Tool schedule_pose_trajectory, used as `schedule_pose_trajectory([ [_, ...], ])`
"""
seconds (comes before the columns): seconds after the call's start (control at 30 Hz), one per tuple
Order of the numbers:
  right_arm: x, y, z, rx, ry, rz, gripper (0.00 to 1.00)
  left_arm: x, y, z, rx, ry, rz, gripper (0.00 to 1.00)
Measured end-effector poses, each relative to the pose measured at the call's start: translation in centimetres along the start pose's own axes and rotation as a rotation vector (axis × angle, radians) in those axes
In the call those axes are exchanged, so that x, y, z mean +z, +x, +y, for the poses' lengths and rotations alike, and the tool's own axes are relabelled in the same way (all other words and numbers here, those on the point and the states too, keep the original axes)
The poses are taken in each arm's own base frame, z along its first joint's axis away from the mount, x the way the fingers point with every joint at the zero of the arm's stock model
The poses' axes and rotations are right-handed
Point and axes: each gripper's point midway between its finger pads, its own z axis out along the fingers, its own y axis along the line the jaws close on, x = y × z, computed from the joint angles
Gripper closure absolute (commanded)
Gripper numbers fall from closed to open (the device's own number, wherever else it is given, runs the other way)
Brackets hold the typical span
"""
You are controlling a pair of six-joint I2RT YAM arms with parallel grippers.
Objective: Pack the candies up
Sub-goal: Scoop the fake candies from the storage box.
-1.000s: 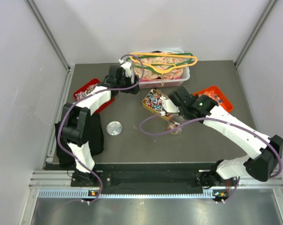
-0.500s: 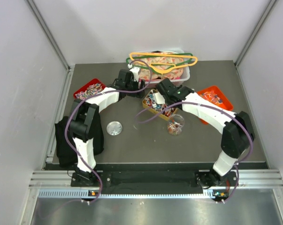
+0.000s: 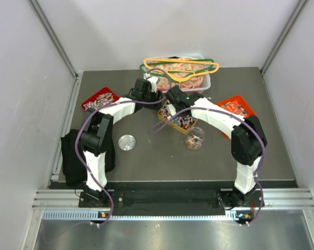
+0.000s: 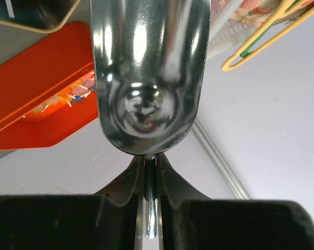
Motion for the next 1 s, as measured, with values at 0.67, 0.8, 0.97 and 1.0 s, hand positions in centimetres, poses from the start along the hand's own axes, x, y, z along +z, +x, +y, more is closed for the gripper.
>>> schedule_pose_trajectory([
  [0.67,-0.1,0.9,3.3,-0.059,-0.225,0.153,1.0,2.7,1.6,-1.9,0.048,0.028,0.043,0.66],
  [0.8,0.2,0.4,4.0,-0.077,-0.252,0.169,1.0,2.8,1.6,-2.2,0.052,0.032,0.043,0.72],
  [0.97,0.9,-0.8,3.8,-0.075,-0.257,0.177,1.0,2.8,1.7,-2.4,0.051,0.028,0.044,0.81],
  [1.0,1.1,-1.0,3.8,-0.074,-0.258,0.178,1.0,2.8,1.7,-2.3,0.05,0.024,0.043,0.83],
])
